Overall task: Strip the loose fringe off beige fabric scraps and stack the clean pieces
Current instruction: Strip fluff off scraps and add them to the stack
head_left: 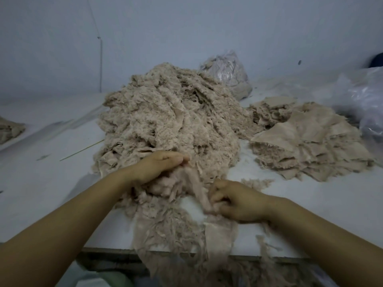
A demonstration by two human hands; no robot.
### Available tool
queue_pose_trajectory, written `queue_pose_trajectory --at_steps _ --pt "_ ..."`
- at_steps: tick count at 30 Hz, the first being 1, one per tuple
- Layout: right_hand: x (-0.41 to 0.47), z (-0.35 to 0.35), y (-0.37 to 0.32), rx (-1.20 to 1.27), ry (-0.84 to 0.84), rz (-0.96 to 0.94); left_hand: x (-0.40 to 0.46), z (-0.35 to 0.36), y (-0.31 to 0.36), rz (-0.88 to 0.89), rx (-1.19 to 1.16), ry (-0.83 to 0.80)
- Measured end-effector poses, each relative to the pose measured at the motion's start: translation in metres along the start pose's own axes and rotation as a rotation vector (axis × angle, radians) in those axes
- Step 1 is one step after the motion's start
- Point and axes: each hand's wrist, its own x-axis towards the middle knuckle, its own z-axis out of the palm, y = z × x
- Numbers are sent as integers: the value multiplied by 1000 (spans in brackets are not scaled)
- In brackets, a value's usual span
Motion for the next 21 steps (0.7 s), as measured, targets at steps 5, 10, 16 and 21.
queue_pose_trajectory --at_steps 5,10,16,21 --pt "-8 -13 3 80 -138 43 3 -5 -5 -82 102 -94" --pt "-5 -43 9 521 -54 73 5 12 -3 -15 418 -71" --pt "38 -23 26 -44 390 348 11 27 -2 -144 647 -463" --pt "36 -28 27 414 609 175 22 37 8 63 353 158"
